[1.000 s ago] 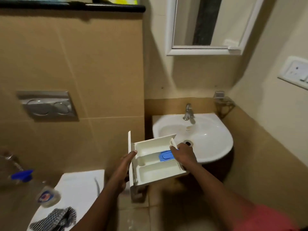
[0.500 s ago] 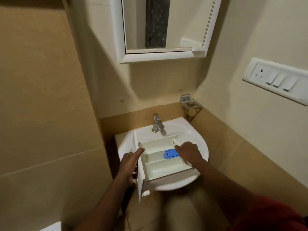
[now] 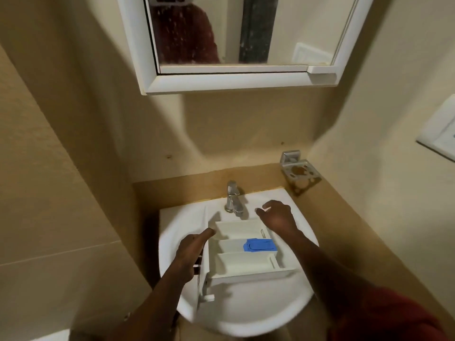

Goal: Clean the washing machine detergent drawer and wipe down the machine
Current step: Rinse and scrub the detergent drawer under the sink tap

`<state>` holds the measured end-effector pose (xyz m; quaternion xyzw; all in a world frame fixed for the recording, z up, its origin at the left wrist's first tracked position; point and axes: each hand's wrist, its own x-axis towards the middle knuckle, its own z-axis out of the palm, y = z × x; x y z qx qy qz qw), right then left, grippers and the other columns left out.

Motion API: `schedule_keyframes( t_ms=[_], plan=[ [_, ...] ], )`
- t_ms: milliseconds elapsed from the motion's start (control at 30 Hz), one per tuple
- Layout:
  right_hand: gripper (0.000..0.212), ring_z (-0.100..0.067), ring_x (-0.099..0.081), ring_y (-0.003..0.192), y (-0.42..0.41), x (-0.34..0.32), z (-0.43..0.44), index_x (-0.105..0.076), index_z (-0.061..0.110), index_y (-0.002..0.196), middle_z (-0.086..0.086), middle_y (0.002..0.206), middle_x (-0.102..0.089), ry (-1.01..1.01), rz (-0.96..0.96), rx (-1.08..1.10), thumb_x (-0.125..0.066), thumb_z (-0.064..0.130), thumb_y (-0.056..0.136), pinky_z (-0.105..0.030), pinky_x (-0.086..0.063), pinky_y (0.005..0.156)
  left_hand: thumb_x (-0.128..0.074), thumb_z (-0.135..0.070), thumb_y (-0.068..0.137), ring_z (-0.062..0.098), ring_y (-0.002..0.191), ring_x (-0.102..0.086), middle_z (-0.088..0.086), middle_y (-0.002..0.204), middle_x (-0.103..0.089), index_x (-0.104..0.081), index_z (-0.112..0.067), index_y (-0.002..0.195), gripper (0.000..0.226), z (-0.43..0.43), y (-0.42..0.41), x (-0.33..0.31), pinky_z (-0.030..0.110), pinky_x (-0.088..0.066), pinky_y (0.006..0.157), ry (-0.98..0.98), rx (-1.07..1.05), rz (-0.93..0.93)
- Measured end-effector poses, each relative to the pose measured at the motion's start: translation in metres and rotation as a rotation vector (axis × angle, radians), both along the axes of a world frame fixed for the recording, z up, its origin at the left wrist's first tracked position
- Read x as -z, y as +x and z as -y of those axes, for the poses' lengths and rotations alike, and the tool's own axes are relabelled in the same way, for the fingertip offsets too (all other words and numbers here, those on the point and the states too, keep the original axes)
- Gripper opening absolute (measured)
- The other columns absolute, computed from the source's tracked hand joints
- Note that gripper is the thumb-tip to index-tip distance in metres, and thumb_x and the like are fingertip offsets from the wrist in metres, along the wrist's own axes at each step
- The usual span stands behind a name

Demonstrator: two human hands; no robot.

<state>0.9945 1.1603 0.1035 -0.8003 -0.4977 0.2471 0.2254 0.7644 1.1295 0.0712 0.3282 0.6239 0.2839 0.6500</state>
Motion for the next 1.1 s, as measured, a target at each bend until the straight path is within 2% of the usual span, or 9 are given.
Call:
schedule_keyframes(
  t_ms=[100, 233, 333, 400, 567, 700, 767, 933, 1100],
  plan=[
    [0.038, -0.023, -0.055, 0.114, 0.003, 0.0, -0.045, -0.064, 0.018, 0.111, -0.006, 0.116, -0.066, 0.017, -0.039, -0.074, -0.061, 0.047, 0.087, -0.026, -0.039, 0.079, -0.07, -0.046, 0.083, 0.031, 0.081, -0.067, 0.013, 0.092, -0.07, -0.065, -0.012, 0.103, 0.04, -0.007, 0.01, 0.006, 0.037, -0.056, 0.069, -0.014, -0.055, -0.015],
    [0.043, -0.029, -0.062, 0.104, -0.005, -0.001, -0.087, -0.07, 0.007, 0.096, -0.011, 0.104, -0.071, 0.082, -0.042, -0.233, -0.058, 0.048, 0.089, -0.032, -0.048, 0.083, -0.075, -0.05, 0.073, 0.034, 0.089, -0.069, 0.013, 0.099, -0.071, -0.063, -0.019, 0.109, 0.049, -0.005, 0.023, 0.023, 0.046, -0.058, 0.08, -0.019, -0.112, -0.037],
    [0.039, -0.027, -0.064, 0.099, -0.013, 0.009, -0.102, -0.073, 0.006, 0.09, -0.01, 0.099, -0.072, 0.077, -0.047, -0.31, -0.064, 0.044, 0.088, -0.034, -0.051, 0.085, -0.075, -0.055, 0.062, 0.028, 0.079, -0.067, 0.006, 0.09, -0.069, -0.06, -0.023, 0.113, 0.062, 0.001, 0.028, 0.032, 0.04, -0.057, 0.073, -0.019, -0.147, -0.038],
    [0.035, -0.026, -0.065, 0.09, -0.015, 0.017, -0.108, -0.072, 0.006, 0.082, -0.01, 0.09, -0.07, 0.071, -0.06, -0.319, -0.066, 0.039, 0.088, -0.032, -0.051, 0.078, -0.075, -0.055, 0.061, 0.026, 0.076, -0.065, 0.005, 0.086, -0.066, -0.06, -0.024, 0.116, 0.065, 0.0, 0.03, 0.034, 0.037, -0.055, 0.07, -0.021, -0.173, -0.03],
    [0.043, -0.02, -0.052, 0.069, -0.018, 0.022, -0.116, -0.042, 0.02, 0.053, 0.0, 0.063, -0.048, 0.073, 0.022, -0.356, -0.063, 0.03, 0.089, -0.024, -0.036, 0.064, -0.075, -0.056, 0.061, 0.026, 0.075, -0.067, 0.005, 0.089, -0.068, -0.059, -0.024, 0.117, 0.066, -0.004, 0.032, 0.041, 0.037, -0.055, 0.069, -0.046, -0.199, -0.022],
    [0.043, -0.022, -0.05, 0.069, -0.01, 0.021, -0.119, -0.038, 0.02, 0.051, -0.009, 0.074, -0.056, 0.062, 0.1, -0.384, -0.056, 0.018, 0.09, -0.024, -0.033, 0.063, -0.076, -0.058, 0.056, 0.026, 0.074, -0.066, 0.006, 0.091, -0.067, -0.059, -0.025, 0.116, 0.07, -0.004, 0.032, 0.048, 0.037, -0.054, 0.069, -0.061, -0.176, -0.004],
    [0.045, -0.022, -0.049, 0.067, -0.004, 0.019, -0.121, -0.037, 0.021, 0.049, -0.009, 0.068, -0.054, 0.081, 0.099, -0.408, -0.054, 0.013, 0.09, -0.024, -0.031, 0.062, -0.076, -0.057, 0.058, 0.025, 0.074, -0.066, 0.007, 0.092, -0.067, -0.06, -0.026, 0.116, 0.068, -0.004, 0.033, 0.05, 0.038, -0.054, 0.07, -0.051, -0.168, 0.011],
    [0.029, -0.023, -0.055, 0.071, -0.003, 0.026, -0.127, -0.055, 0.018, 0.064, -0.012, 0.078, -0.065, 0.095, 0.06, -0.394, -0.053, 0.013, 0.092, -0.023, -0.033, 0.063, -0.075, -0.056, 0.062, 0.025, 0.077, -0.069, 0.008, 0.099, -0.071, -0.06, -0.028, 0.115, 0.062, -0.005, 0.033, 0.053, 0.04, -0.057, 0.071, -0.023, -0.18, 0.018],
    [0.026, -0.019, -0.053, 0.069, 0.0, 0.031, -0.124, -0.058, 0.018, 0.067, -0.003, 0.073, -0.062, 0.097, 0.063, -0.419, -0.051, 0.015, 0.092, -0.025, -0.034, 0.06, -0.075, -0.057, 0.062, 0.029, 0.084, -0.071, 0.01, 0.104, -0.07, -0.053, -0.031, 0.114, 0.062, 0.003, 0.043, 0.056, 0.04, -0.059, 0.07, -0.033, -0.258, 0.001]
  ],
)
